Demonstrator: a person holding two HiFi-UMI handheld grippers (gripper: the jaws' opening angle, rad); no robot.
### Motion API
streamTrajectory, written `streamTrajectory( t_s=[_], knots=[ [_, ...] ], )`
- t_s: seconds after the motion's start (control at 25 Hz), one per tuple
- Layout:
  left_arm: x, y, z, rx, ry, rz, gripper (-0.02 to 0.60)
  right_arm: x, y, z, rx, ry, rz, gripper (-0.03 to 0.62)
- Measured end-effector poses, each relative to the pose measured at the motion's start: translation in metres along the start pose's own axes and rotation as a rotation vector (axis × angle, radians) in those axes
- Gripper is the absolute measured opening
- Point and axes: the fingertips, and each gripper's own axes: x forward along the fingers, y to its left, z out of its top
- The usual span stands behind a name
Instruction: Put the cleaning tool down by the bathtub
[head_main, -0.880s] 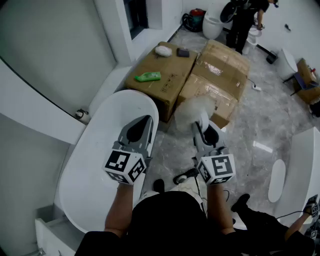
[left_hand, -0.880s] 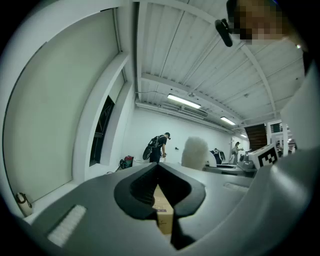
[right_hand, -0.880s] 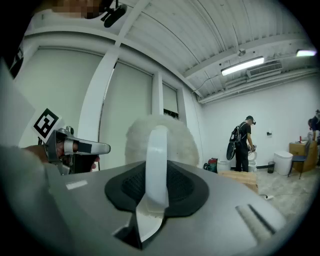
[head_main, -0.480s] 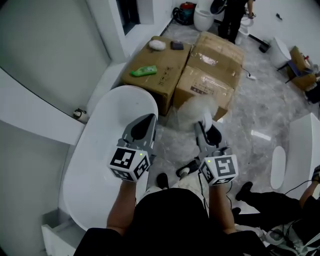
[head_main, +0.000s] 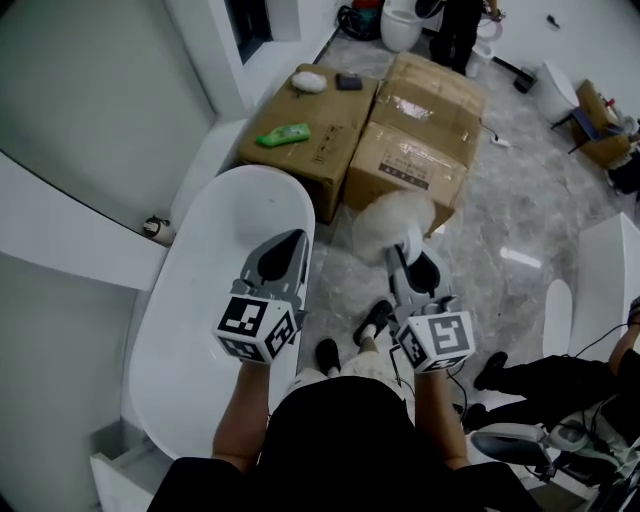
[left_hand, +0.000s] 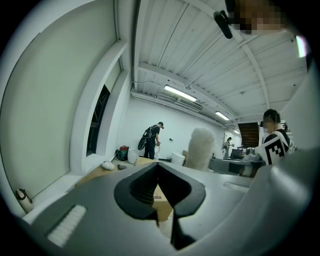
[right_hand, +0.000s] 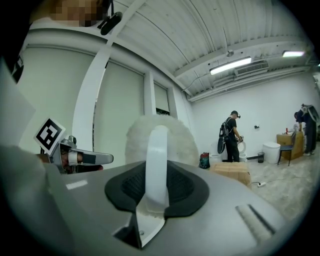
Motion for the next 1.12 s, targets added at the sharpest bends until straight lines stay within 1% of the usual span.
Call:
streamTrajectory(
  t_s=[0.16,0.36,0.8,1.12],
  knots=[
    [0.013,-0.004,-0.006,0.002,0.013,-0.007,0.0,-0.001,-0.011,-0.005,-0.001,0.01,-0.008,0.091],
    [0.036,-0.01,-0.006,0.017,0.033,-0.004,0.0,0.008,-0.034,0.003,0.0,-0.001,-0.004,0.091],
    [0.105,-0.002,0.018,0.037,0.044,0.015,0.0,0.063,-0.084,0.018,0.017,0.021,0.049,0.091],
    [0.151,-0.002,0.04,0.051,0.029,0.049,0.0,0.098,-0.122,0.038,0.007,0.006,0.095,0.091]
  ],
)
